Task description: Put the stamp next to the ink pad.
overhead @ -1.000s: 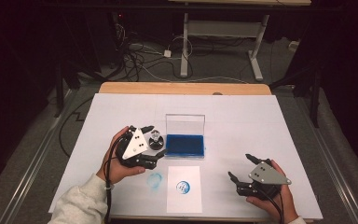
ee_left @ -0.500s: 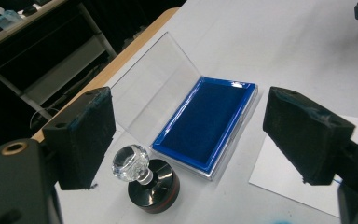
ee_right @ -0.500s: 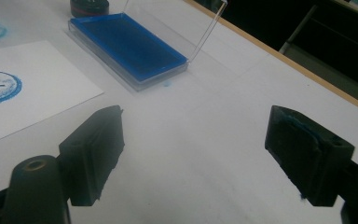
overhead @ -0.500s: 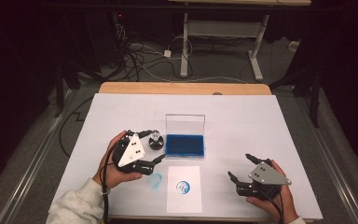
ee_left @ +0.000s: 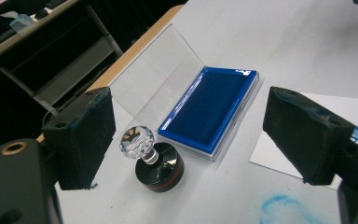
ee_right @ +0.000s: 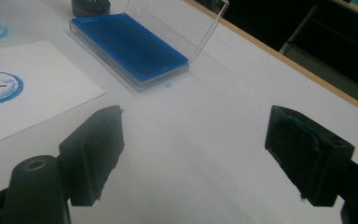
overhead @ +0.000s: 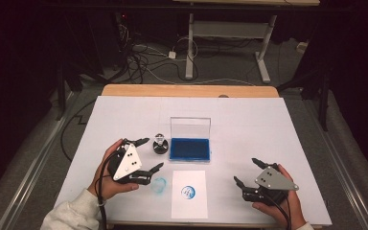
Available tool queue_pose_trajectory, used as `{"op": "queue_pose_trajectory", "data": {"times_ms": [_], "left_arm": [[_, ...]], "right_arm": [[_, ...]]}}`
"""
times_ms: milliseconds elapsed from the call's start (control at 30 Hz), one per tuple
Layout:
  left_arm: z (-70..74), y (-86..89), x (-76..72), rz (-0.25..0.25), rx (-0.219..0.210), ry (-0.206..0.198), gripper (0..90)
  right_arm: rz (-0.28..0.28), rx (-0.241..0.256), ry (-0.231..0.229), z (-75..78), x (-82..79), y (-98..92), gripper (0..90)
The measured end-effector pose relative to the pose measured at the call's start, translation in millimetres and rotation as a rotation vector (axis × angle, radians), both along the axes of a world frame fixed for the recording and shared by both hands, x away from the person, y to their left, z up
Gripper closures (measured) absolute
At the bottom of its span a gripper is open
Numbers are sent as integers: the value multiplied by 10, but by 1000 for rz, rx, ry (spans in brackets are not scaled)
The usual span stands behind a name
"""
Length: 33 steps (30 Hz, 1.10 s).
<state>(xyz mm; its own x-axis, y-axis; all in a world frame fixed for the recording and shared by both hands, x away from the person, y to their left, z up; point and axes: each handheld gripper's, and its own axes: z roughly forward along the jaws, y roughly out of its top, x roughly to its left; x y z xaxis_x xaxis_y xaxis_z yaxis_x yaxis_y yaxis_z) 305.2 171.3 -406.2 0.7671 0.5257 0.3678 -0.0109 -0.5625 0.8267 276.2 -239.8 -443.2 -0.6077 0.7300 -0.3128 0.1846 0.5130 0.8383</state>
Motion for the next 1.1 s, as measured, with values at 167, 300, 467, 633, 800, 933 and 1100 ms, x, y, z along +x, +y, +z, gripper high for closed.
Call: {"op": "queue_pose_trajectory", "data": {"times_ms": [167,300,467,633,800,933,1100], "left_arm": [[-39,47,-38,11,8,6,166],[-73,78,-71,20,17,-2,165],[-116,126,-96,37,29,-1,165],[-179,178,-123,44,39,-2,166],[-247,224,-134,62,50,-5,165],[-313,267,-132,76,62,6,165],[-424,364,-139,98,58,41,166]], "right_arm": [[1,-3,-2,-1,-1,-1,197],[-2,-3,-5,1,-1,-7,197],[-1,-3,-6,2,-1,-6,197],[-1,-4,-8,2,-1,-6,197],[-4,-4,-7,0,-3,-7,197],[-7,-4,-4,-7,-3,-10,197],[-11,2,-4,-6,-2,-21,197]]}}
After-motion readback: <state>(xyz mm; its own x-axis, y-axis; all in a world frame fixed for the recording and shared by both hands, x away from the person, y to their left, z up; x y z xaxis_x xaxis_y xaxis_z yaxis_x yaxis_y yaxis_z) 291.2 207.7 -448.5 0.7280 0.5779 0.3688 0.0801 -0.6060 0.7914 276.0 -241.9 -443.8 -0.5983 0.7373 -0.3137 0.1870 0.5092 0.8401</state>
